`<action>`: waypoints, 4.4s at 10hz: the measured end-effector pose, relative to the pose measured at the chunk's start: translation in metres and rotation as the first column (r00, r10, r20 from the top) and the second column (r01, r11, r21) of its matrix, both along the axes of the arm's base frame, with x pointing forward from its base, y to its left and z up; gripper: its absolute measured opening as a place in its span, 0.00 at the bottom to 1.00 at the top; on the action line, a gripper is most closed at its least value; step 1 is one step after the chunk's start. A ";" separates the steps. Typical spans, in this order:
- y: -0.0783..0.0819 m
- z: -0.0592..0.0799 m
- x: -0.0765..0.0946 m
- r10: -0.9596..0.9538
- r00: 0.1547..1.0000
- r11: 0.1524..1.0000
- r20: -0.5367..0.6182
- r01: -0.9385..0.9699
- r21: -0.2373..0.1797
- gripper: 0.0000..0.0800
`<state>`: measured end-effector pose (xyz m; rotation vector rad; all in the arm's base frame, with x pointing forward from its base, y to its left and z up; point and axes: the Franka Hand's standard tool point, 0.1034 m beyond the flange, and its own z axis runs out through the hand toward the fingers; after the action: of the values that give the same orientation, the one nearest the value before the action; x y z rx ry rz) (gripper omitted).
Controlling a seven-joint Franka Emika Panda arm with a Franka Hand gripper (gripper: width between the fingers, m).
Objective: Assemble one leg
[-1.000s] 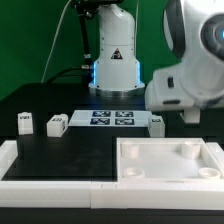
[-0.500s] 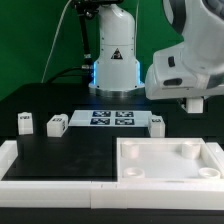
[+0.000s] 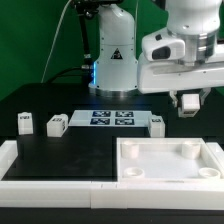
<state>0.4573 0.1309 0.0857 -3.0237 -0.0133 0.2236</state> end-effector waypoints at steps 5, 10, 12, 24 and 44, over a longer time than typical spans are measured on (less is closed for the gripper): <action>0.004 0.010 0.017 -0.021 0.891 1.000 0.454 0.008 0.030 0.36; -0.022 0.022 0.106 0.072 0.800 0.997 0.596 -0.080 -0.012 0.36; -0.024 0.023 0.113 0.068 0.790 0.997 0.609 -0.077 -0.011 0.36; -0.011 -0.004 0.138 0.074 0.762 0.996 0.644 -0.092 -0.006 0.36; -0.011 -0.026 0.157 0.069 0.740 0.997 0.669 -0.083 -0.011 0.36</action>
Offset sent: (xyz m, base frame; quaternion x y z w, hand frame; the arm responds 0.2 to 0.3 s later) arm 0.0000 0.0000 0.0000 0.0000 0.2667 0.0000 0.9638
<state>0.6139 0.1195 0.0598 -2.8960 -0.1971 -0.8671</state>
